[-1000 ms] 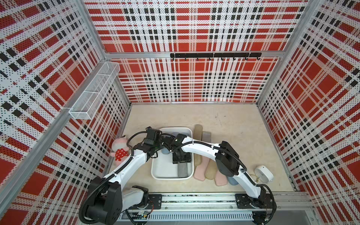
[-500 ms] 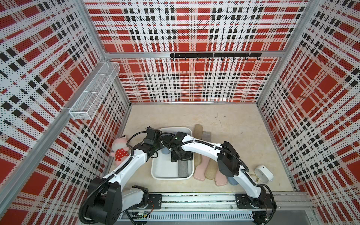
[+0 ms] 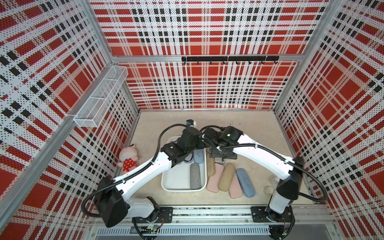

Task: Put the glasses cases into the storage boxes
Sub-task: Pick up the glasses case.

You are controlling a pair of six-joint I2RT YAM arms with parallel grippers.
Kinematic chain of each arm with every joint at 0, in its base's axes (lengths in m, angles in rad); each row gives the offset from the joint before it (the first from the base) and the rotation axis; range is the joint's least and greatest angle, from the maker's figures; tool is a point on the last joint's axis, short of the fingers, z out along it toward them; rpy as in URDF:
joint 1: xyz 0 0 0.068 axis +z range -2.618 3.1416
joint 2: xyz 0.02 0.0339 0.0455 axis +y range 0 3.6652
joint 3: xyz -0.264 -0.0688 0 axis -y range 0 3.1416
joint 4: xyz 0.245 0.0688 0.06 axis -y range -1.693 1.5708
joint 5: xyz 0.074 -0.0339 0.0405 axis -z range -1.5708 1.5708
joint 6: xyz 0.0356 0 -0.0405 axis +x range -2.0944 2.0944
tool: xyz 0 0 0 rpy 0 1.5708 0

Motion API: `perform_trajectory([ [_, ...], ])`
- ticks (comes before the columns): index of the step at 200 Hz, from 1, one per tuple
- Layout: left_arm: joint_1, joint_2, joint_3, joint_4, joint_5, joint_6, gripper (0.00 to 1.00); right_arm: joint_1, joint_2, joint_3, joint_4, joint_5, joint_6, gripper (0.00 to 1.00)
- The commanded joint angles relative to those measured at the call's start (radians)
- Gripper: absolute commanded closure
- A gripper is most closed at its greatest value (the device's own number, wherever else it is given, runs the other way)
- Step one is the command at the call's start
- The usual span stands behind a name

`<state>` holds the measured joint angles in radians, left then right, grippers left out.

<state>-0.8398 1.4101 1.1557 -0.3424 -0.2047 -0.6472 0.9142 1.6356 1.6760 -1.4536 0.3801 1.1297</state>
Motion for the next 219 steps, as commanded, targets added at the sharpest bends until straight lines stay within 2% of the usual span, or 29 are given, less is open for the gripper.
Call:
perform_trajectory([
  [1, -0.144, 0.142, 0.034, -0.116, -0.002, 0.015, 0.08, -0.116, -0.133, -0.163, 0.190, 0.033, 0.025, 0.11],
  [20, -0.219, 0.241, 0.103, -0.120, 0.004, 0.044, 0.00, -0.236, -0.280, -0.326, 0.250, -0.002, -0.002, 0.11],
  [49, -0.316, 0.388, 0.232, -0.162, 0.031, 0.085, 0.02, -0.425, -0.454, -0.513, 0.305, -0.079, -0.074, 0.09],
  [70, -0.373, 0.479, 0.320, -0.213, 0.026, 0.105, 0.02, -0.538, -0.521, -0.593, 0.315, -0.118, -0.133, 0.08],
  [92, -0.390, 0.531, 0.359, -0.268, -0.007, 0.095, 0.02, -0.625, -0.558, -0.658, 0.334, -0.163, -0.183, 0.08],
  [157, -0.401, 0.496, 0.336, -0.407, -0.064, 0.073, 0.00, -0.656, -0.587, -0.698, 0.358, -0.168, -0.205, 0.08],
  [196, -0.416, 0.521, 0.324, -0.431, -0.007, 0.093, 0.07, -0.655, -0.589, -0.708, 0.375, -0.209, -0.200, 0.08],
  [219, -0.423, 0.571, 0.356, -0.490, -0.026, 0.095, 0.10, -0.655, -0.587, -0.705, 0.371, -0.210, -0.202, 0.09],
])
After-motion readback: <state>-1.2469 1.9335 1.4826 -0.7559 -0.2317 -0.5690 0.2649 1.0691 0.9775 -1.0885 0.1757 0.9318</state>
